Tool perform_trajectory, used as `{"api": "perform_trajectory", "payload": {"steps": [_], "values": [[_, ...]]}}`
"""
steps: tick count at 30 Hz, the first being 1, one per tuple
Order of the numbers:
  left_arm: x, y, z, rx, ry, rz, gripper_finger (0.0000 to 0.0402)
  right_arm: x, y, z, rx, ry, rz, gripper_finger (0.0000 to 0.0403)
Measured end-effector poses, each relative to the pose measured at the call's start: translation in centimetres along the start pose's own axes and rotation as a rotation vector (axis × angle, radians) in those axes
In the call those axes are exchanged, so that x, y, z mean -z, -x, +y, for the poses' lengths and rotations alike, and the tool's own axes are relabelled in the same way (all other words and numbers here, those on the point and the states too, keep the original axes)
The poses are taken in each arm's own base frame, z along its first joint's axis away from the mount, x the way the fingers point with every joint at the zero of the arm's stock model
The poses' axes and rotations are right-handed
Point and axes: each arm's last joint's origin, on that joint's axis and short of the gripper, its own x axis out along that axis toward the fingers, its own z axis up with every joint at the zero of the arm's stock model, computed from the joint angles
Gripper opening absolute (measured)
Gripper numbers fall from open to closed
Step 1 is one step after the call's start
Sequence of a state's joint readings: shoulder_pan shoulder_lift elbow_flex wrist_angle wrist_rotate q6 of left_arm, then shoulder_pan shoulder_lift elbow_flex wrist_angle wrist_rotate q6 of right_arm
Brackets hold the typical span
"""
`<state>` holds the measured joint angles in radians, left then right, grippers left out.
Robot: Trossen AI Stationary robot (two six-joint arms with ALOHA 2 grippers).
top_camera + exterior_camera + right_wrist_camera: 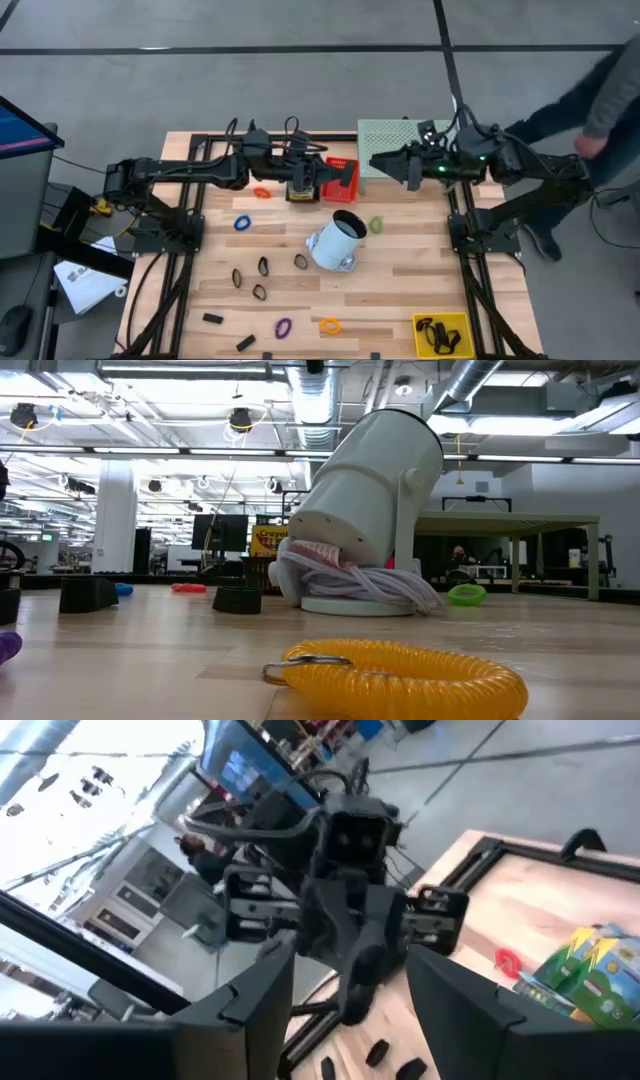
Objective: Pick & Place Office Desk Supplies
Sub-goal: Put the black rubber band into the yellow bin
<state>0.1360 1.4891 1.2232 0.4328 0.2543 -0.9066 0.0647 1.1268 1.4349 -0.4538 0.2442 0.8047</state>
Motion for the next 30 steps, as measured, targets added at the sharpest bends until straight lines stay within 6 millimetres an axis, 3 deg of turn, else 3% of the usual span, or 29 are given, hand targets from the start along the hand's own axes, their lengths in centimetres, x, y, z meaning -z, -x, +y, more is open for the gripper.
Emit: {"api": "perform_trajectory", "payload": {"steps": [12,24,30], "values": [[-0.2,0.0,-0.1,0.006,0.001,-0.023,0.0,0.8,-4.9,-0.8,-0.039,0.004,0.064,0.0196],[-0.2,0.0,0.0,-0.002,-0.007,-0.018,0.0,0.7,-5.3,-0.9,-0.045,0.011,0.062,0.0193],[-0.2,0.1,0.0,-0.005,-0.011,-0.02,0.0,0.8,-5.3,-0.9,-0.045,0.015,0.067,0.0142]]}}
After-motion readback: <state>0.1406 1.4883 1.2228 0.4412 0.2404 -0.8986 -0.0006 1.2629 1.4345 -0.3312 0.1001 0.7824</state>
